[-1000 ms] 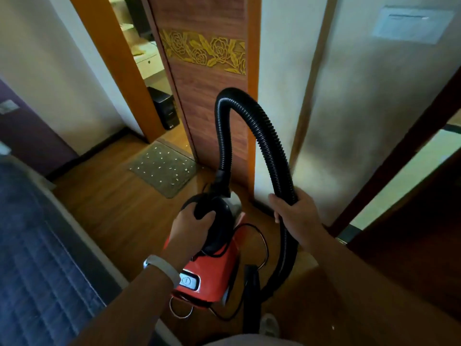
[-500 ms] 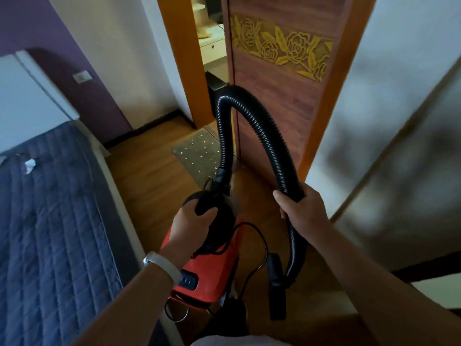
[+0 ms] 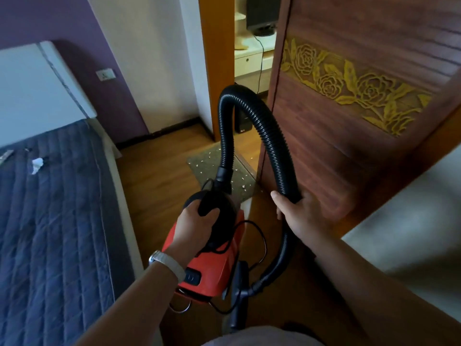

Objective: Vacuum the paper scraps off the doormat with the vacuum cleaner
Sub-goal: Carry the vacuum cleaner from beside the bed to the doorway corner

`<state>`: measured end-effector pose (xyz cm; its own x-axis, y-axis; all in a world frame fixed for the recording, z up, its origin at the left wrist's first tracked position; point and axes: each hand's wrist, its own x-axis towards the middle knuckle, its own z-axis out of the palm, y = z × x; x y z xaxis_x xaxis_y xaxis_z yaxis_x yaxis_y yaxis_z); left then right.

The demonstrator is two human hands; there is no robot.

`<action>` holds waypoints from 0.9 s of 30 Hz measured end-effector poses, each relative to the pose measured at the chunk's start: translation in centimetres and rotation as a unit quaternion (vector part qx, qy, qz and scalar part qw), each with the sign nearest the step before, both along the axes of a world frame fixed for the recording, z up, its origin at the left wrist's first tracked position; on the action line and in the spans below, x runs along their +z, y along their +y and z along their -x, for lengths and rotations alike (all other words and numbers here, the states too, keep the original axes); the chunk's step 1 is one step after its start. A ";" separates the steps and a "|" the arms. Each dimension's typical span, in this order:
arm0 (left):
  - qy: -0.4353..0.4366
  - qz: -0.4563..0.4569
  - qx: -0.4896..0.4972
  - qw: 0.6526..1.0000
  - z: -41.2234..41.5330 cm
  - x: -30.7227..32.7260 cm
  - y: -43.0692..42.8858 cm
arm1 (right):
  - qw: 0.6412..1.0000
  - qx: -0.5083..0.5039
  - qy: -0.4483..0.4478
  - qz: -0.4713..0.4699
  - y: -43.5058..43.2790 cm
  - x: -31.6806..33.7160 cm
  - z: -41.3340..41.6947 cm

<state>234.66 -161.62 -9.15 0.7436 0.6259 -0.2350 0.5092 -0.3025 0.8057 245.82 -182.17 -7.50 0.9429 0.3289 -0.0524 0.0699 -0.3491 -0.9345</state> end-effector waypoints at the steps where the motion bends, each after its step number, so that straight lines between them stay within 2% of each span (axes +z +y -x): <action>1: 0.000 -0.005 0.001 1.000 -0.6 0.1 0.9 | 1.000 0.002 0.001 -0.009 0.9 0.0 -0.7; 8: 0.043 -0.039 0.017 0.998 -5.4 -1.1 6.7 | 0.998 0.034 0.015 -0.049 6.6 -1.0 -8.2; 12: 0.054 -0.019 0.057 0.997 -8.8 -2.0 10.1 | 0.995 0.069 0.009 -0.071 11.0 -2.6 -13.2; 22: 0.049 -0.010 0.160 0.986 -20.3 -0.8 17.0 | 0.987 0.154 0.018 -0.047 21.3 -3.4 -28.1; 27: 0.016 0.006 0.193 0.981 -23.1 -0.6 20.3 | 0.977 0.204 0.030 -0.046 25.3 -2.9 -32.0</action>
<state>257.79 -141.31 -9.72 0.4430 0.8571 -0.2630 0.6095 -0.0728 0.7894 277.80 -156.86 -10.37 0.7288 0.6824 -0.0566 0.1296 -0.2185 -0.9672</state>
